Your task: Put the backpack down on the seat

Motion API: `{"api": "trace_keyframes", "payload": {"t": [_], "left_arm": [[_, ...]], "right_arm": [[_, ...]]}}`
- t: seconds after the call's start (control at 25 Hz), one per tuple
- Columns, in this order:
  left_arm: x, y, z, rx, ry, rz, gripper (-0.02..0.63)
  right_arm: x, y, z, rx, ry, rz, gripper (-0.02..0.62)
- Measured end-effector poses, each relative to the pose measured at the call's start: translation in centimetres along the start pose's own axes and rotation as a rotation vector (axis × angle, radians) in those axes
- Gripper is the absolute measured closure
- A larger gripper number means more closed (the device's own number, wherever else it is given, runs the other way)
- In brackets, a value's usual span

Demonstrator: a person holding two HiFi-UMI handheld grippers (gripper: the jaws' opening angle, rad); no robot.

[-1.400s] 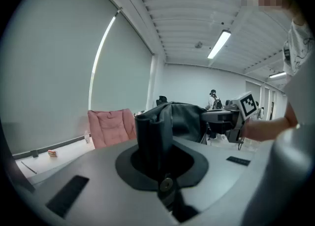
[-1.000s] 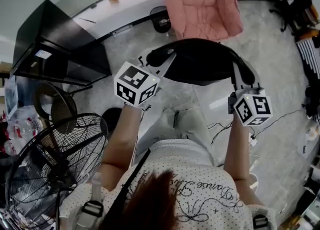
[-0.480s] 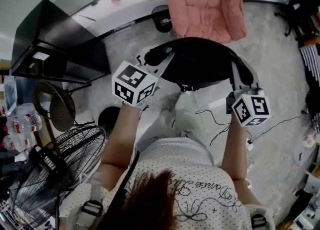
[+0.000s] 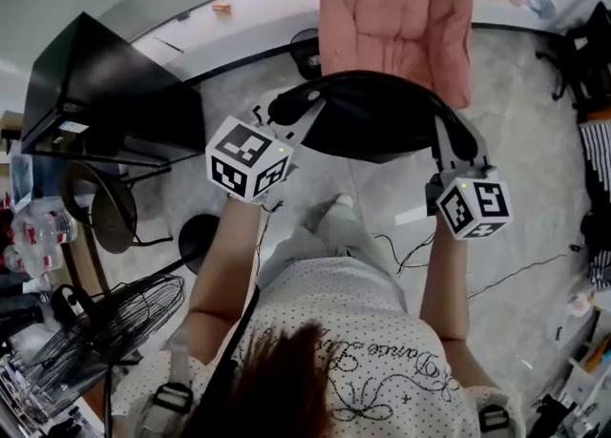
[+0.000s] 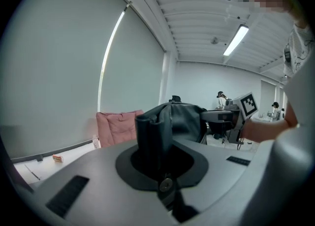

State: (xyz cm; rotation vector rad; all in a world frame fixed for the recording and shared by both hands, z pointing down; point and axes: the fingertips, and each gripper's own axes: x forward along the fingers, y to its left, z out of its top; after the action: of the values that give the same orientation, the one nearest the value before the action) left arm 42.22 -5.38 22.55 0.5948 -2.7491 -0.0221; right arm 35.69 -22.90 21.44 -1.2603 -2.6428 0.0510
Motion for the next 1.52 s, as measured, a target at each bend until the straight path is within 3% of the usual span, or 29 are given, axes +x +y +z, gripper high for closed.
{"api": "trace_keyframes", "payload": {"t": [0.28, 0.68, 0.92, 1.2, 1.52], "left_arm": [[4.1, 1.6, 2.4, -0.007, -0.013, 0.033, 0.584], [8.9, 5.9, 3.1, -0.005, 0.016, 0.006, 0.584], [13.1, 12.8, 3.4, -0.009, 0.023, -0.085, 0.584], [18.8, 21.4, 8.1, 0.021, 0.006, -0.177, 0.584], [23.1, 26.5, 11.6, 0.054, -0.027, -0.241, 0.584]], "right_arm": [[3.1, -4.1, 2.1, -0.011, -0.01, 0.036, 0.528], [7.8, -7.2, 2.1, 0.007, 0.015, 0.006, 0.529], [14.4, -8.7, 2.5, 0.002, 0.035, -0.069, 0.529], [22.7, -11.4, 6.3, 0.0, 0.015, -0.166, 0.529], [27.6, -13.7, 9.1, -0.014, -0.024, -0.241, 0.528]]}}
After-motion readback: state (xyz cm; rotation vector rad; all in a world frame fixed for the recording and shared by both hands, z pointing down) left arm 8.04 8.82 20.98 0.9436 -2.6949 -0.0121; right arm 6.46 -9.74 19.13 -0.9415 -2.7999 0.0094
